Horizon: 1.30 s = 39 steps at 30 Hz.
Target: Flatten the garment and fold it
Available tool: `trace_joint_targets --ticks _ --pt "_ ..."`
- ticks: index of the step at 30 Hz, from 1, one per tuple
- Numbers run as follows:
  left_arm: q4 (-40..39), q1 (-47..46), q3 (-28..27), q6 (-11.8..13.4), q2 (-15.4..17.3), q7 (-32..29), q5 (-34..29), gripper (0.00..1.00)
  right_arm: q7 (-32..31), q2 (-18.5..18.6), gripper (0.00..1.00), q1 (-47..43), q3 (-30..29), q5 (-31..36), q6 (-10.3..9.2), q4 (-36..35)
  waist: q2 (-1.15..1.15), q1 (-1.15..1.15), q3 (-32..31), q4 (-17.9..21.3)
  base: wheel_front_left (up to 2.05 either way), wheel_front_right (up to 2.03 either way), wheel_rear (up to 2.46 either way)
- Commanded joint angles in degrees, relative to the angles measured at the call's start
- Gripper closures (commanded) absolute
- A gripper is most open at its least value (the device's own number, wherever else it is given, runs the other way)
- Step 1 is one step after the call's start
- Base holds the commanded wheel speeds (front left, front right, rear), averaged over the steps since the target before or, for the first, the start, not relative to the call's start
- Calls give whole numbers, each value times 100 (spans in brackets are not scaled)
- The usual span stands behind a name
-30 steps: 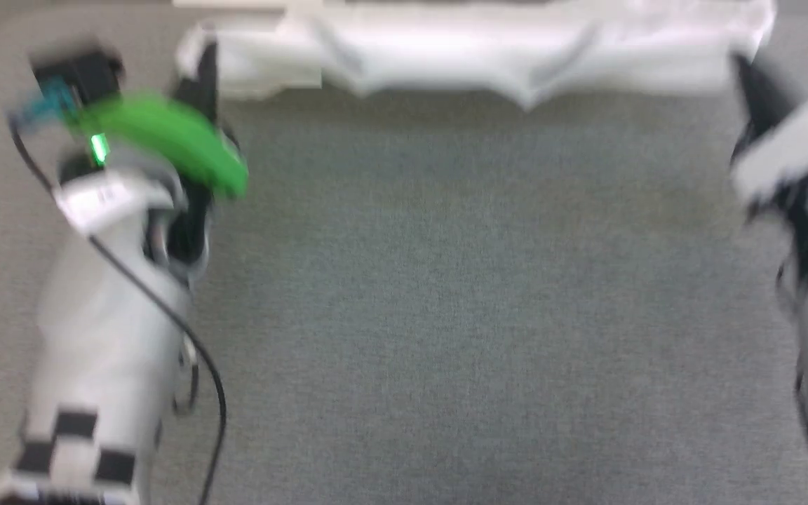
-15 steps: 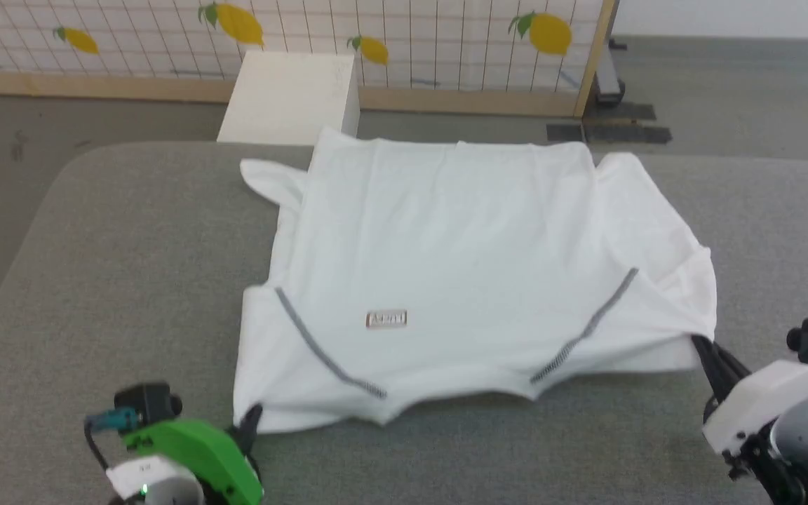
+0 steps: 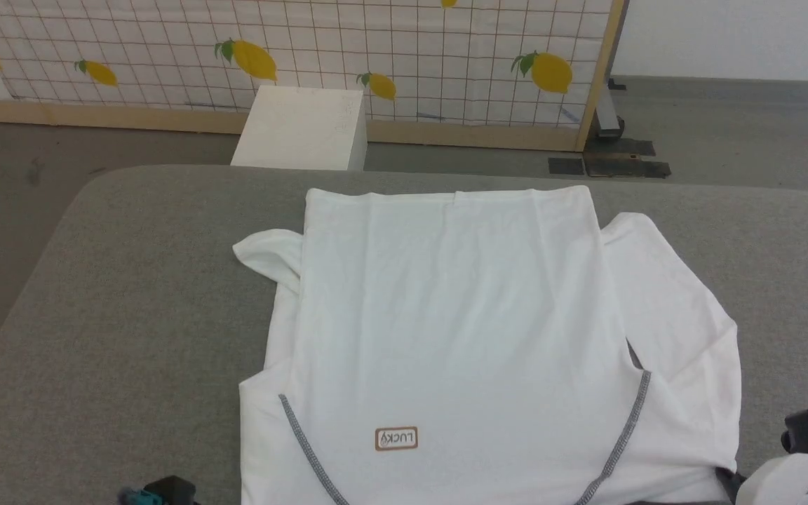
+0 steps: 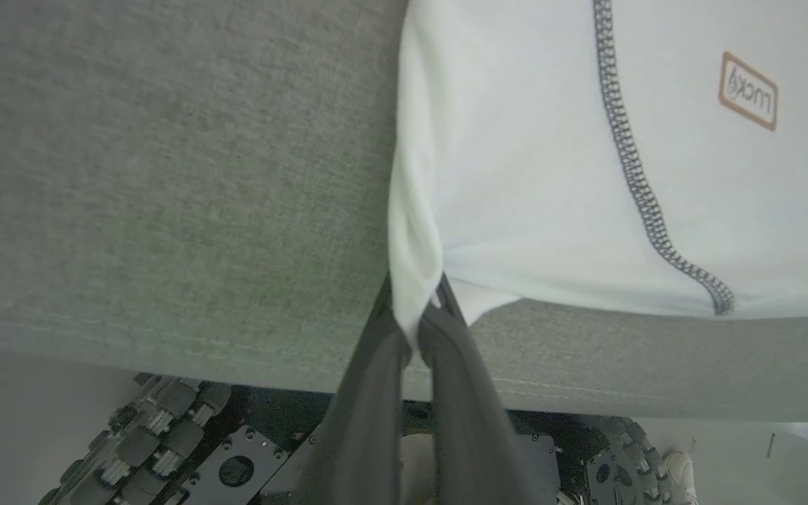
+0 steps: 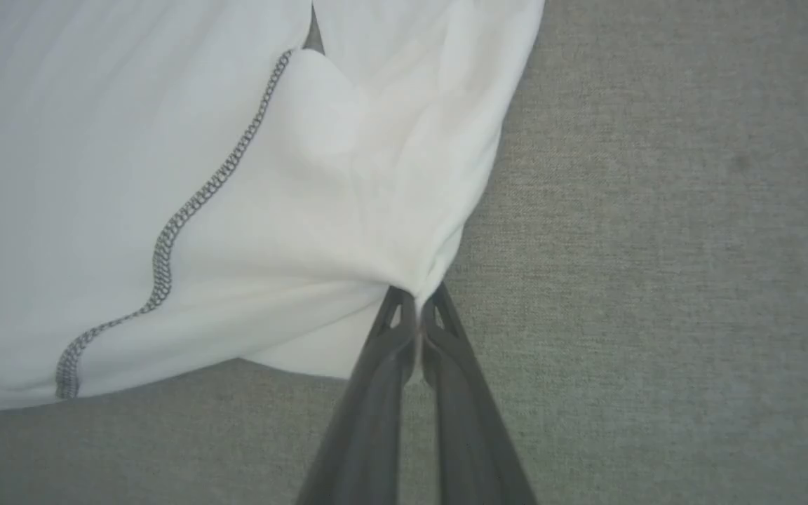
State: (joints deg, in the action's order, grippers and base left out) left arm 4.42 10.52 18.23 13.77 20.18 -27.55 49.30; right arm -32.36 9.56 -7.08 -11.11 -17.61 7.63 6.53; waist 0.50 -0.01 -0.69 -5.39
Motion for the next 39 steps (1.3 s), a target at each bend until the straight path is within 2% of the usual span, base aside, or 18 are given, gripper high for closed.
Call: trace_joint_targets --ticks 1,7,12,16,21,24,25,26,32,39 --pt "47 149 -6 129 175 -82 -87 100 -93 36 100 -117 -71 113 -14 -63 -49 1 20 -4 0 0 0" --pt "185 130 51 227 160 -218 -79 100 -323 -155 100 -244 -46 313 -14 19 -49 1 117 3 0 0 0" --pt "278 -21 9 210 106 -54 -110 100 -543 -205 100 -244 66 371 -14 200 -49 1 158 10 0 0 0" --pt "300 -158 -19 185 90 38 -130 100 -950 -198 100 -316 109 304 -14 255 -49 1 173 17 0 0 0" --pt "361 -246 -18 181 102 48 -143 100 -1460 -183 100 -427 138 244 -14 128 -49 1 174 57 0 0 0" --pt "375 -254 -62 188 82 57 -87 100 -1396 -180 100 -418 103 213 -14 -15 -49 1 165 81 0 0 0" --pt "364 -260 -93 202 75 61 -59 57 -1351 -173 74 -414 108 205 -14 -48 -49 1 149 85 0 0 0" --pt "338 -263 -116 215 76 59 -41 0 -1337 -173 0 -415 110 176 -14 -76 -49 1 134 87 0 0 0" --pt "-134 -268 -244 305 305 -177 38 0 -1266 -150 0 -405 -49 -2 -14 -549 -49 1 33 62 0 0 0" --pt "-1110 -218 -501 634 729 -617 98 0 -1450 -93 0 -268 -539 -185 -14 -1284 -49 1 -60 48 0 0 0"
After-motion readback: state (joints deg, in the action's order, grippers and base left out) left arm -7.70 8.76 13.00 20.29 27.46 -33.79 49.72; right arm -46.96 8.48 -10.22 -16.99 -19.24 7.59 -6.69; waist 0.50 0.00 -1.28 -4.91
